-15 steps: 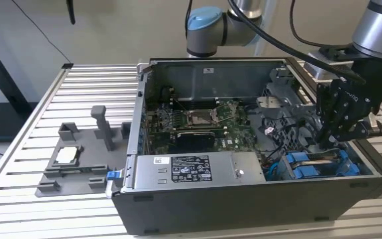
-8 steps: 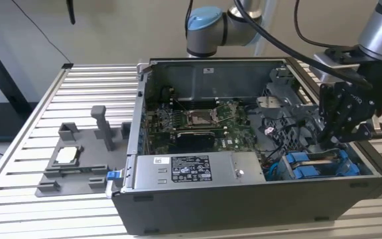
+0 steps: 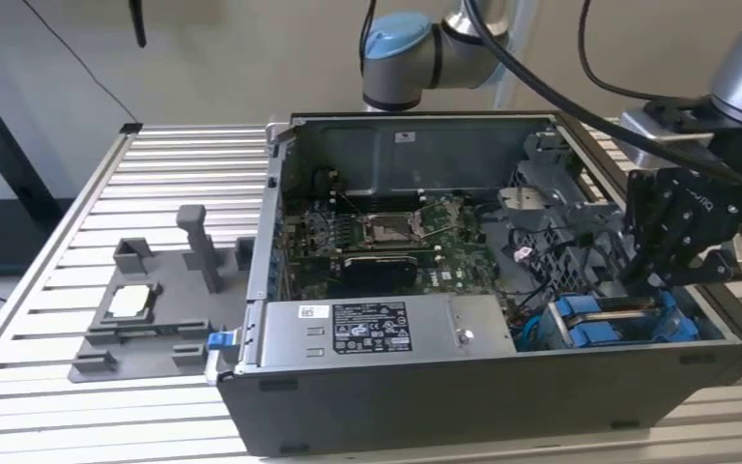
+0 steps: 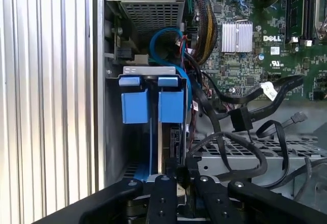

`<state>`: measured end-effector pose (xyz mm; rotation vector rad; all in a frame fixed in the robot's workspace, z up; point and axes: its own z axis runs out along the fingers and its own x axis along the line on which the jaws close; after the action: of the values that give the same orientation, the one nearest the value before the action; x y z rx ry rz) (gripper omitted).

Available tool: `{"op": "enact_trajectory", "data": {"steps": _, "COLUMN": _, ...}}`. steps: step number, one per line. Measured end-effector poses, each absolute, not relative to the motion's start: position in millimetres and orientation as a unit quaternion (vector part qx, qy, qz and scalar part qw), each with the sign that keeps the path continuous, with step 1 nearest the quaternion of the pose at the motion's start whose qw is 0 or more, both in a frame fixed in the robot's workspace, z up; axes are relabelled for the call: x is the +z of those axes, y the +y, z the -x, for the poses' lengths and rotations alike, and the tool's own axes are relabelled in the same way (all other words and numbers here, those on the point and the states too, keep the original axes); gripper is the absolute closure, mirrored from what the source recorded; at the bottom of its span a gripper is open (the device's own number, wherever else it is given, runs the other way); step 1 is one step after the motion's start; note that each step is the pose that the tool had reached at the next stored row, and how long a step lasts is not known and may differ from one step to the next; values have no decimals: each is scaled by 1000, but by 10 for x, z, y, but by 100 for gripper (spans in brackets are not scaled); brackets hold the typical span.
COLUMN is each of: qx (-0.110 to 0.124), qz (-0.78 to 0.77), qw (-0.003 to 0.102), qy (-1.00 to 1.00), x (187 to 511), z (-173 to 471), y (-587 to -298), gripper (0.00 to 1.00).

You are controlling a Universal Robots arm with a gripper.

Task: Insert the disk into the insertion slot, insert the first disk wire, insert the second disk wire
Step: 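Insert the first disk wire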

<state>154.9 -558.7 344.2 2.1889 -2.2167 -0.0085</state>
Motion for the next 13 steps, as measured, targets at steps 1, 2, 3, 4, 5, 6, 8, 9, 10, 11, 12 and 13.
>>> {"op": "enact_trajectory", "data": {"steps": 1, "qx": -3, "qz": -703, "qw": 13, "qy": -711, "x": 3438, "z": -1555, "y": -5590, "gripper": 80}}
{"op": "enact_trajectory", "data": {"steps": 2, "qx": -3, "qz": -703, "qw": 13, "qy": -711, "x": 3432, "z": -1560, "y": -5592, "gripper": 80}}
{"op": "enact_trajectory", "data": {"steps": 3, "qx": -3, "qz": -703, "qw": 13, "qy": -711, "x": 3423, "z": -1562, "y": -5593, "gripper": 80}}
{"op": "enact_trajectory", "data": {"steps": 4, "qx": -3, "qz": -703, "qw": 13, "qy": -712, "x": 3414, "z": -1562, "y": -5594, "gripper": 80}}
{"op": "enact_trajectory", "data": {"steps": 5, "qx": -3, "qz": -703, "qw": 13, "qy": -712, "x": 3406, "z": -1563, "y": -5594, "gripper": 80}}
{"op": "enact_trajectory", "data": {"steps": 6, "qx": -3, "qz": -703, "qw": 13, "qy": -712, "x": 3399, "z": -1564, "y": -5594, "gripper": 80}}
{"op": "enact_trajectory", "data": {"steps": 8, "qx": -4, "qz": -703, "qw": 12, "qy": -711, "x": 3390, "z": -1564, "y": -5594, "gripper": 80}}
{"op": "enact_trajectory", "data": {"steps": 9, "qx": -5, "qz": -703, "qw": 11, "qy": -711, "x": 3388, "z": -1564, "y": -5594, "gripper": 80}}
{"op": "enact_trajectory", "data": {"steps": 10, "qx": -7, "qz": -703, "qw": 10, "qy": -711, "x": 3386, "z": -1565, "y": -5593, "gripper": 80}}
{"op": "enact_trajectory", "data": {"steps": 11, "qx": -8, "qz": -703, "qw": 9, "qy": -711, "x": 3385, "z": -1565, "y": -5593, "gripper": 80}}
{"op": "enact_trajectory", "data": {"steps": 12, "qx": -8, "qz": -703, "qw": 8, "qy": -711, "x": 3385, "z": -1565, "y": -5593, "gripper": 80}}
{"op": "enact_trajectory", "data": {"steps": 13, "qx": -9, "qz": -702, "qw": 7, "qy": -712, "x": 3383, "z": -1565, "y": -5593, "gripper": 80}}
